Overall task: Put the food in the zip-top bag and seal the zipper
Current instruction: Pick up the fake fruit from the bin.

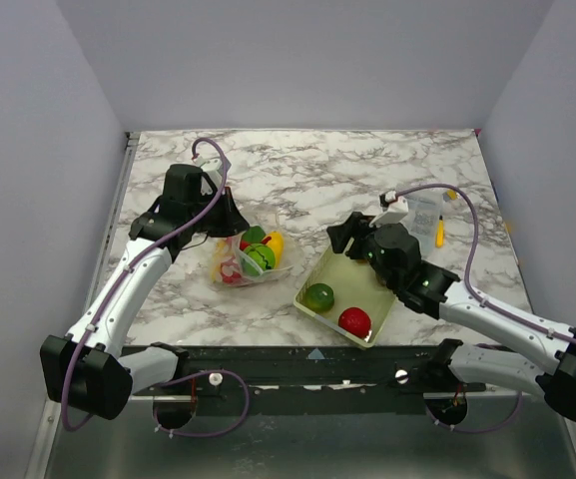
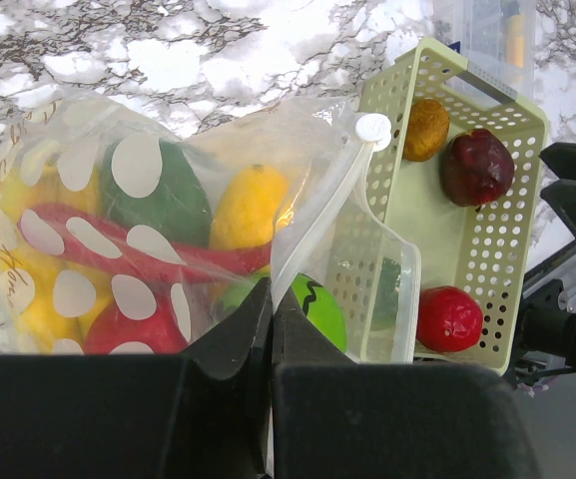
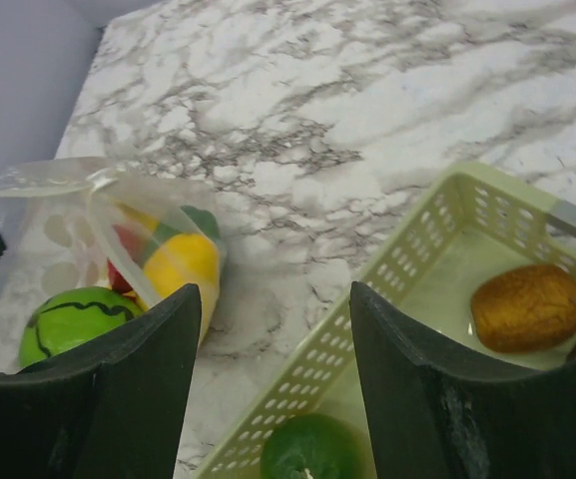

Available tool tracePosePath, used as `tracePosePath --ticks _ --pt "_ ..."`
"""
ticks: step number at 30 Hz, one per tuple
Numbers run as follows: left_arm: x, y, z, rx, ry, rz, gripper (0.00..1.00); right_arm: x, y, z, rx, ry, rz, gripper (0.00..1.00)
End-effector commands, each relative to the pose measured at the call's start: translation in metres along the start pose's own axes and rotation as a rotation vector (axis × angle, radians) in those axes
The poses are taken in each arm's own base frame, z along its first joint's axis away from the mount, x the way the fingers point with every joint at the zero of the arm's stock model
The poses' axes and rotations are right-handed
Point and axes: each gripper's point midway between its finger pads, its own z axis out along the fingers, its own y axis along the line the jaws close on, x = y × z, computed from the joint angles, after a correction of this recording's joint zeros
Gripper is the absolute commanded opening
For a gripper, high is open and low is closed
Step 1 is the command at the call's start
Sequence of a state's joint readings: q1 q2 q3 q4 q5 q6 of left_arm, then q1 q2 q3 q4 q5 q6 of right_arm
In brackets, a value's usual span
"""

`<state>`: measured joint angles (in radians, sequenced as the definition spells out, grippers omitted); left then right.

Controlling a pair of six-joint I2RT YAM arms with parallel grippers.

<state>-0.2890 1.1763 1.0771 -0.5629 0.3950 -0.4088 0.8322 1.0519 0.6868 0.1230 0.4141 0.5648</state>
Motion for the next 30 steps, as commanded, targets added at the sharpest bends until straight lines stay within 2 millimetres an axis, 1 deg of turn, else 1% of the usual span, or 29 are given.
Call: tracePosePath --ticks 1,5,9,16,20,24,28,30 --pt "-0.005 -0.004 -0.004 0.017 -0.025 0.007 0.00 0.026 -0.047 -0.015 0.236 0.072 0.080 0.64" --pt "-0.004 -0.003 -0.005 0.016 -0.026 0.007 0.00 0.035 -0.063 -0.017 0.363 0.103 0.133 0.64" --pt "-0.004 -0.004 -0.006 0.019 -0.028 0.010 0.00 0.045 -0.082 -0.018 0.533 0.121 0.196 0.65" --pt "-0.004 -0.005 -0.006 0.023 -0.030 0.010 0.00 0.065 -0.093 -0.008 0.643 0.135 0.242 0.65" --pt "-0.005 -0.006 -0.007 0.027 -0.032 0.013 0.00 0.067 -0.104 -0.004 0.708 0.063 0.299 0.65" --pt "-0.005 -0.007 -0.007 0.028 -0.032 0.013 0.00 0.067 -0.119 0.001 0.778 -0.025 0.307 0.66" --pt "-0.004 -0.006 -0.007 0.028 -0.030 0.012 0.00 0.067 -0.124 0.011 0.818 -0.063 0.286 0.66" --pt "-0.004 -0.006 -0.007 0.027 -0.029 0.012 0.00 0.069 -0.125 0.015 0.841 -0.072 0.279 0.69"
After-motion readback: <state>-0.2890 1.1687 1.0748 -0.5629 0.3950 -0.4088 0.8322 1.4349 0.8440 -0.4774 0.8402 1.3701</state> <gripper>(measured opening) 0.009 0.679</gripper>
